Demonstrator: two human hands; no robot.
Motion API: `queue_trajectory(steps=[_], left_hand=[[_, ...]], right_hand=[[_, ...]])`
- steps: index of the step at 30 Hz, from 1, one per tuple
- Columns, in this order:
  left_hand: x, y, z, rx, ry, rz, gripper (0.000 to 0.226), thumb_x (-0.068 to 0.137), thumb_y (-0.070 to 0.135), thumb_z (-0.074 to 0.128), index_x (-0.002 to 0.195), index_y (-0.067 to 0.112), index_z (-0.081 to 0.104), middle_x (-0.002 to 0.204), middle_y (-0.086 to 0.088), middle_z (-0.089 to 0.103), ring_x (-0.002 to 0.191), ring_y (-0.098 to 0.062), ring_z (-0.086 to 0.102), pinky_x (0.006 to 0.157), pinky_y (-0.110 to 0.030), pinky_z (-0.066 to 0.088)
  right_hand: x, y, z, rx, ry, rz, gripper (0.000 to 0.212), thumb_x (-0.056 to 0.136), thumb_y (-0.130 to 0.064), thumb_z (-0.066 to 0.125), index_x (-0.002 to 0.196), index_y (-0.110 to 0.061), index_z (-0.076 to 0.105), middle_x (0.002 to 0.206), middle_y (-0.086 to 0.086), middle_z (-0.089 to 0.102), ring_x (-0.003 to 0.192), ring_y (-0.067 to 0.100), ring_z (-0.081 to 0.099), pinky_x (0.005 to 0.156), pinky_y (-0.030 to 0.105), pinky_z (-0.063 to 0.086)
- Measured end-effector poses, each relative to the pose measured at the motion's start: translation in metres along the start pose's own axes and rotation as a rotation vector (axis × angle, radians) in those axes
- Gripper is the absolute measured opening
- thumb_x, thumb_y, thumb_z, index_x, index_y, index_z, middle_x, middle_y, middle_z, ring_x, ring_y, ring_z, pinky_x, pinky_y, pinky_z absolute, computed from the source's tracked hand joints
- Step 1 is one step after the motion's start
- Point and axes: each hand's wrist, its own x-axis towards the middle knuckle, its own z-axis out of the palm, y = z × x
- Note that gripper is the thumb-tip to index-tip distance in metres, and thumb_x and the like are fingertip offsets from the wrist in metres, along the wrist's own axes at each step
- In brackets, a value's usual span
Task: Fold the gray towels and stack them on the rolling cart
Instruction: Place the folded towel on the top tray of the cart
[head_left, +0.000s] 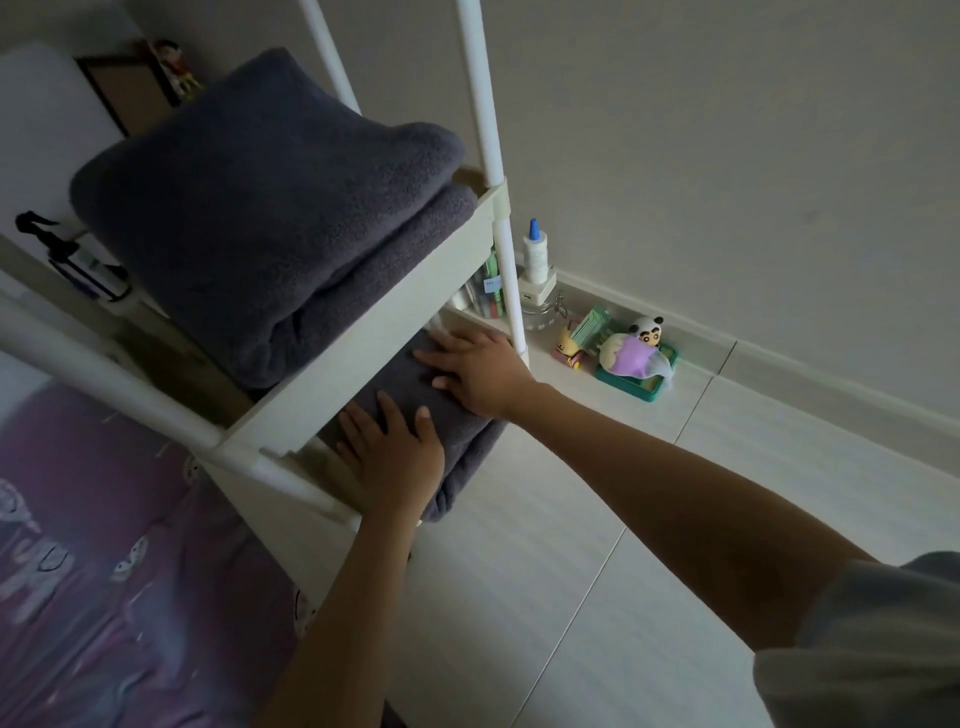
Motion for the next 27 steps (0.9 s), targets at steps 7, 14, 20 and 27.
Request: queue_trajectory(steps=[7, 14, 20, 27], left_hand=[[0.000, -0.001, 0.012, 0.110, -0.094, -0.010, 0.067, 0.097, 0.047, 0.026, 0.149, 0.008, 0.010, 0.153, -0.029, -0.005, 0.143, -0.038, -0.006, 0.115, -0.050, -0.001], [-0.019, -0.003, -0.005, -0.026, 0.045, 0.128, 0.093, 0.076, 0.058, -0.002, 0.145, 0.005, 0.029, 0.152, -0.029, 0.015, 0.143, -0.039, 0.012, 0.114, -0.051, 0.007], [-0.067, 0.017, -0.016, -0.223, -0.072, 0.342, 0.058, 0.095, 0.041, 0.024, 0.144, 0.012, 0.033, 0.155, -0.017, 0.016, 0.146, -0.028, 0.007, 0.117, -0.044, 0.007], [-0.147, 0.080, -0.015, -0.521, -0.260, 0.639, 0.040, 0.098, 0.026, 0.038, 0.136, 0.014, 0.045, 0.141, -0.001, 0.045, 0.133, -0.013, 0.038, 0.110, -0.028, 0.030]], right_hand=[[-0.013, -0.003, 0.008, -0.347, -0.169, 0.088, 0.050, 0.101, -0.043, 0.010, 0.149, -0.033, 0.015, 0.157, -0.008, 0.015, 0.146, 0.025, 0.001, 0.116, 0.045, -0.002], [-0.056, -0.014, 0.003, -0.049, 0.178, 0.180, 0.052, 0.100, -0.041, 0.018, 0.140, -0.021, 0.043, 0.144, -0.001, 0.046, 0.142, 0.024, 0.024, 0.115, 0.037, 0.013], [-0.143, -0.024, 0.000, 0.184, 0.448, 0.324, 0.060, 0.098, -0.047, 0.015, 0.132, -0.018, 0.054, 0.131, 0.003, 0.059, 0.125, 0.027, 0.050, 0.099, 0.037, 0.039], [-0.273, -0.024, -0.030, 0.321, 0.723, 0.648, 0.059, 0.093, -0.055, 0.023, 0.128, -0.020, 0.056, 0.116, -0.001, 0.067, 0.109, 0.019, 0.057, 0.088, 0.029, 0.041]])
